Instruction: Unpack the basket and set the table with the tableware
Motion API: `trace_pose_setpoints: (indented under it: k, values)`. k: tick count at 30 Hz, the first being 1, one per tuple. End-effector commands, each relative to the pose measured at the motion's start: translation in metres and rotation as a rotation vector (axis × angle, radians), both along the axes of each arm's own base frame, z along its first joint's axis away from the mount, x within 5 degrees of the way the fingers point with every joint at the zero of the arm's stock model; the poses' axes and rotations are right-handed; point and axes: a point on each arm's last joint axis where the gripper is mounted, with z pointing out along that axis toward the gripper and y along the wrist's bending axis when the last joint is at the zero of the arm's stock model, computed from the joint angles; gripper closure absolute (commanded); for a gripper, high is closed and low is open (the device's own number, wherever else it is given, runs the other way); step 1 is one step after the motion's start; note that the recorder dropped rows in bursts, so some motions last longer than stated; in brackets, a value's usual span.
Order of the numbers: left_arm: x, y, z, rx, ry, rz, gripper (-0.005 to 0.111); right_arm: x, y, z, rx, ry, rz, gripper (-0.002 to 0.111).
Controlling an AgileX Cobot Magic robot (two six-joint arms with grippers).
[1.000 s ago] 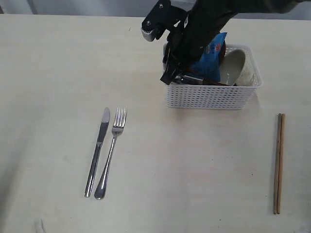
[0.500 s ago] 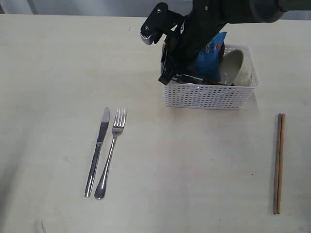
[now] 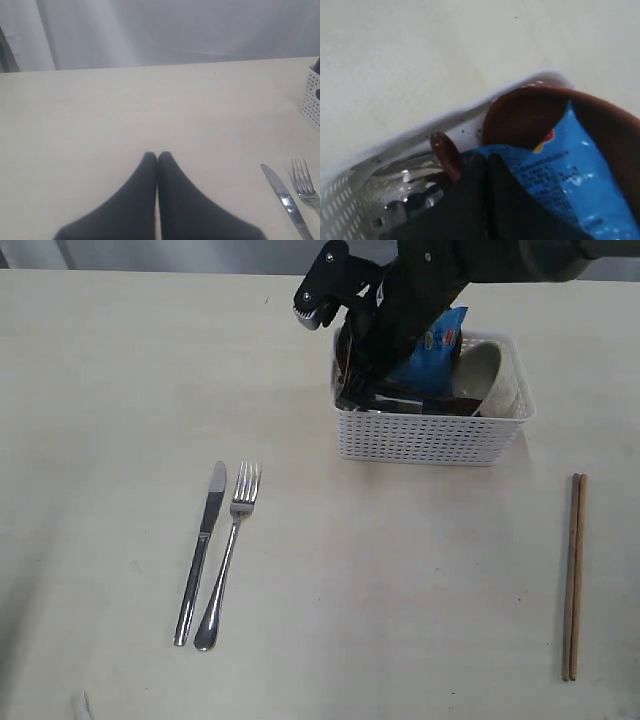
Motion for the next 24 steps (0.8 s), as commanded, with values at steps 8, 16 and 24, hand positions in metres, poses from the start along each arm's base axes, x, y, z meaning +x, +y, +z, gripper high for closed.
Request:
trace_pose_setpoints:
  k: [8, 16, 24]
  values:
    - [0.000, 0.000, -0.001, 0.009, -0.002, 0.002, 0.107, -0.001, -0.005, 0.018, 0.010, -0.048, -0.054, 0.109]
    - [0.000, 0.000, -0.001, 0.009, -0.002, 0.002, 0.107, -0.010, 0.000, 0.015, 0.034, 0.051, 0.038, 0.108]
    - [0.000, 0.000, -0.001, 0.009, -0.002, 0.002, 0.107, -0.013, 0.005, 0.013, 0.029, 0.057, 0.066, 0.070]
